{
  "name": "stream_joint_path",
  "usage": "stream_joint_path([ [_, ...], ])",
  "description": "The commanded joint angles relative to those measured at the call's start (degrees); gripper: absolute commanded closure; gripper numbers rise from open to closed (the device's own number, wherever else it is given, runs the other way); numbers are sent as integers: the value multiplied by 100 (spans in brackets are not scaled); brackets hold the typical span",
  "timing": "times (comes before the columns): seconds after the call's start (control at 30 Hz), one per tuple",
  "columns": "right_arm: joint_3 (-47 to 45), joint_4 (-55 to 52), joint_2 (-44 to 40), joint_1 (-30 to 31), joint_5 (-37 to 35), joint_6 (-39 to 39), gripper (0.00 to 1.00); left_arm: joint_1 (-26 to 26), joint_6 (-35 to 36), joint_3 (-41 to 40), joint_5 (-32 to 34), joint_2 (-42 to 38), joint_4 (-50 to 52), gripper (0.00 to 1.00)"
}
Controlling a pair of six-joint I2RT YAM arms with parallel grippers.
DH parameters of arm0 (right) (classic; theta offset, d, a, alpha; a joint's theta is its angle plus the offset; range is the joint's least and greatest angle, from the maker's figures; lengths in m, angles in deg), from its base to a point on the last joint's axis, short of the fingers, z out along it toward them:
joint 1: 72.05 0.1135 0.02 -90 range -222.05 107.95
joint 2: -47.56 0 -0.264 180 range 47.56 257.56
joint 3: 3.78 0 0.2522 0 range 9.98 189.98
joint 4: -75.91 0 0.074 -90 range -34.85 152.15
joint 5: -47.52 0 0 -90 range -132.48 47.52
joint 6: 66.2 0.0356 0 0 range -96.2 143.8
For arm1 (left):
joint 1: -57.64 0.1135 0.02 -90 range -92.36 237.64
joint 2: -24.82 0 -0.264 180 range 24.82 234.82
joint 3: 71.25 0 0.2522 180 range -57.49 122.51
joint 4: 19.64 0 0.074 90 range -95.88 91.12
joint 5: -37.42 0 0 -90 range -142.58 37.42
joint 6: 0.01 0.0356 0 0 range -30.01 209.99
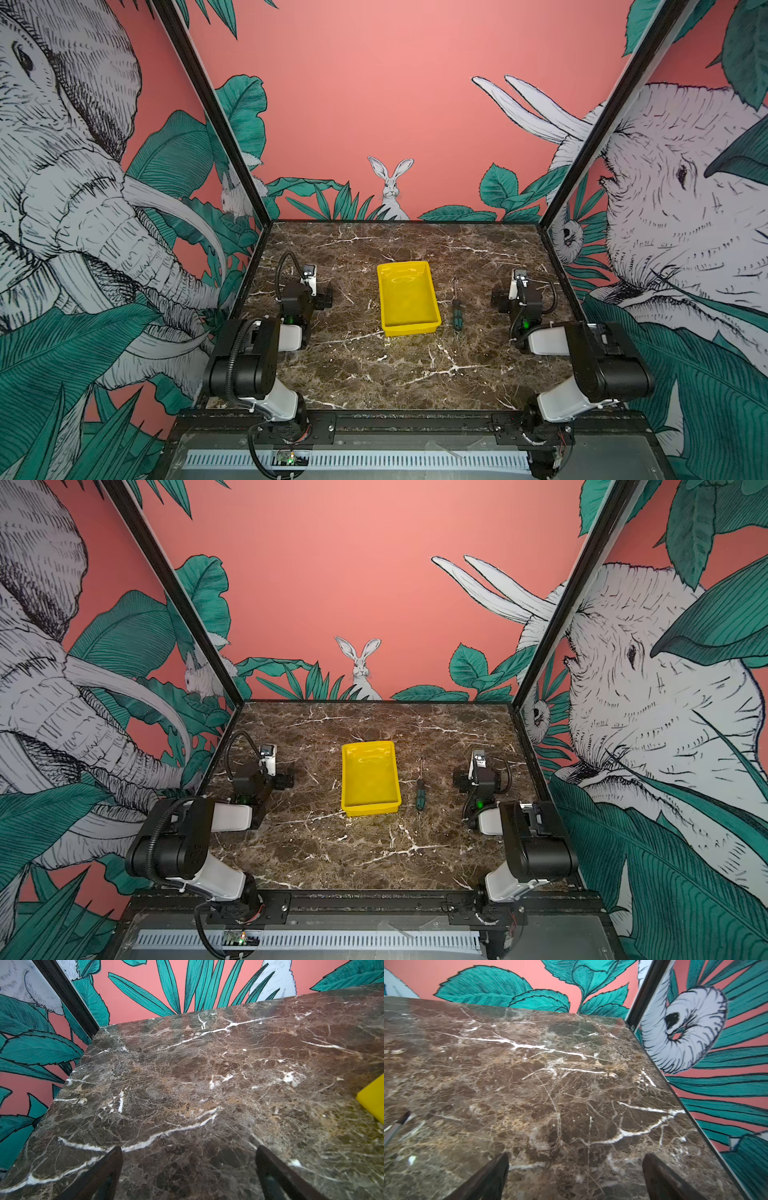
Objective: Put the screwdriver in the bin
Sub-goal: Pick up the screwdriver from the center of the table.
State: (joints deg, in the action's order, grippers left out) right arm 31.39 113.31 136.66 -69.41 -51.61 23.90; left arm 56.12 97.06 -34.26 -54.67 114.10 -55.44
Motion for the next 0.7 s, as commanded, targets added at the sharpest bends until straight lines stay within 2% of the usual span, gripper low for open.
stream_joint_path([
  [0.0,100,130,-21,-31,192,-54,1,-6,-2,77,18,-33,34,0],
  [0.67,-49,385,-37,-23,393,-133,1,-24,-4,77,19,-33,43,0],
])
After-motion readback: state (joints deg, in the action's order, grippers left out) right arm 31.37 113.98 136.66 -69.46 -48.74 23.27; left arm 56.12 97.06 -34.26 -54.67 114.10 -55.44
